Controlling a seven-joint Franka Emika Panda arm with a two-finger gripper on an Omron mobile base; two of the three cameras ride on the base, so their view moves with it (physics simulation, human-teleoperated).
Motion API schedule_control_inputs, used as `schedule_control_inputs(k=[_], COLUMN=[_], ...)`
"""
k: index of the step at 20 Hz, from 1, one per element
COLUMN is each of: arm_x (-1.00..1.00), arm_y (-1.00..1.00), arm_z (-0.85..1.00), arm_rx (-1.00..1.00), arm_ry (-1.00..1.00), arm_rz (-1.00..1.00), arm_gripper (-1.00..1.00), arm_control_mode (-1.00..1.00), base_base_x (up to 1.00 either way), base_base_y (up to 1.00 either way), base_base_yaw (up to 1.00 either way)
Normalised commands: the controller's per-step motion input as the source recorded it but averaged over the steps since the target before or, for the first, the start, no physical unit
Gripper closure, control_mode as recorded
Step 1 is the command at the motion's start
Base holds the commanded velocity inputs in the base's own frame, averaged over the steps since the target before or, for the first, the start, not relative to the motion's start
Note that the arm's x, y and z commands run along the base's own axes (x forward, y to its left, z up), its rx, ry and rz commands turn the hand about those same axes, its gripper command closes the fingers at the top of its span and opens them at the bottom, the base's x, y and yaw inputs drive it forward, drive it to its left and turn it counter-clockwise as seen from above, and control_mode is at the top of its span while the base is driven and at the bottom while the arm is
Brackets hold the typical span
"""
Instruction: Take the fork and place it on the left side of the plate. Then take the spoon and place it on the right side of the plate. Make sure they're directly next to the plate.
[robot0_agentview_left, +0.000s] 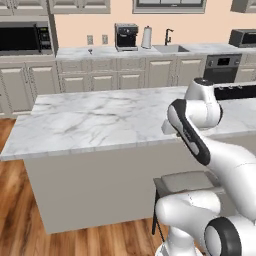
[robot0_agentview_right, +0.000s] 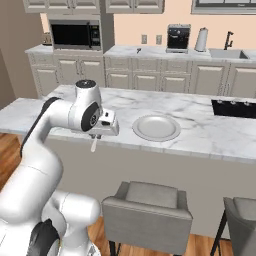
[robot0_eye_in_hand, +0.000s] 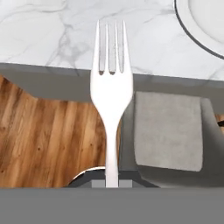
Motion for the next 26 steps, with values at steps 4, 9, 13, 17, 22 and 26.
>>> schedule_control_inputs(k=[4,9,13,17,22,26], arm_x=[1.0,1.0,0.96,0.79,0.6,0.41], arm_y=[0.0,-0.02,-0.05,-0.11,-0.02,0.0], arm_z=[0.0,-0.01,-0.03,-0.11,-0.3,-0.44], arm_rx=[0.0,0.0,0.0,0.0,-0.04,-0.05], arm_ry=[0.14,0.11,0.09,0.04,0.0,0.0], arm_rz=[0.0,0.0,0.0,0.0,0.0,0.0], arm_gripper=[1.0,1.0,1.0,1.0,1.0,1.0], arm_control_mode=[-1.0,-1.0,-1.0,-1.0,-1.0,-1.0], base_base_x=[0.0,0.0,0.0,0.0,0.0,0.0], base_base_y=[0.0,0.0,0.0,0.0,0.0,0.0], base_base_yaw=[0.0,0.0,0.0,0.0,0.0,0.0])
